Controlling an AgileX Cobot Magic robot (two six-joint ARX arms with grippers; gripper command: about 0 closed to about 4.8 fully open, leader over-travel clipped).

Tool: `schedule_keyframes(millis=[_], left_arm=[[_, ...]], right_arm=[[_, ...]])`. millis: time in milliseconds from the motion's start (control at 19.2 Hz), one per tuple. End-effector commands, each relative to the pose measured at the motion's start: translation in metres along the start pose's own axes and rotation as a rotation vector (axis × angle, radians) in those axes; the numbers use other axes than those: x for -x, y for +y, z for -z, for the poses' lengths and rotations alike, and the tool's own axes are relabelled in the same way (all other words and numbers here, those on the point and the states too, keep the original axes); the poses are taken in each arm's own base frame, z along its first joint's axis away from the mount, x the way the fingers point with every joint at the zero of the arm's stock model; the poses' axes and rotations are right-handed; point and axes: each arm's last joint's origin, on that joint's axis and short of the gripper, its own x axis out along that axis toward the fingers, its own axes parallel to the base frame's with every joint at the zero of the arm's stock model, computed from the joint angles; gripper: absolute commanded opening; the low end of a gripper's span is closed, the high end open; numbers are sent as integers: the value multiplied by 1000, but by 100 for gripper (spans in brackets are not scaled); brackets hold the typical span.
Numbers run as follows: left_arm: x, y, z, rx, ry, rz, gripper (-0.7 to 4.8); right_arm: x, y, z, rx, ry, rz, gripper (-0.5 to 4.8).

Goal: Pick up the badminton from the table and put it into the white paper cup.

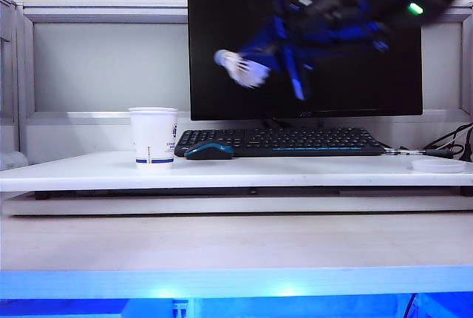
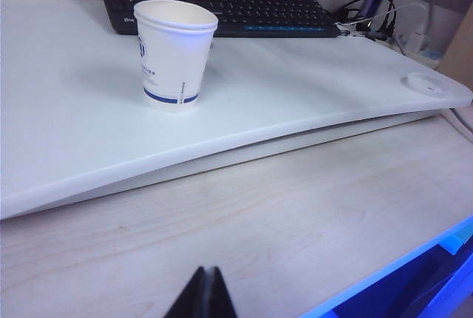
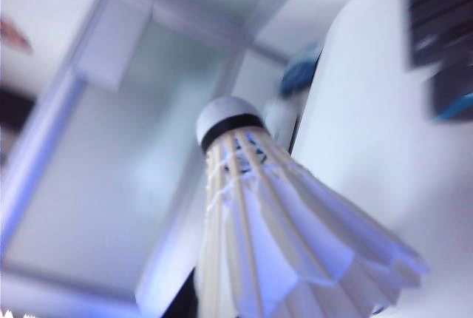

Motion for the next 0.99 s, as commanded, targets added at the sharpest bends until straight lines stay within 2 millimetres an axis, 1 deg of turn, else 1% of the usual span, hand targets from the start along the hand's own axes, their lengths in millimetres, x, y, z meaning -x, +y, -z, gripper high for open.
schedule_keyframes(millis=[52,104,260,312,364,416,520,988], left_arm=[[0,0,2,17,21,9,-6],[0,0,2,17,21,9,-6],[0,0,2,17,21,9,-6],[0,0,2,17,21,9,-6],[0,0,2,17,21,9,-6],[0,0,2,17,21,10,-6],[0,0,2,17,21,9,-6],[0,0,2,17,21,9,-6]], right_arm=[[-20,26,11,113,117,21,-9],[-24,32,14,130,141,26,-9],[-31,40,23,144,169,40,-9],[-32,40,26,136,180,51,-9],[-35,38,34,133,197,113,-9],[-36,38,39,132,202,138,-9],[-39,39,43,146,205,156,-9],[-42,43,49,149,212,158,-9]])
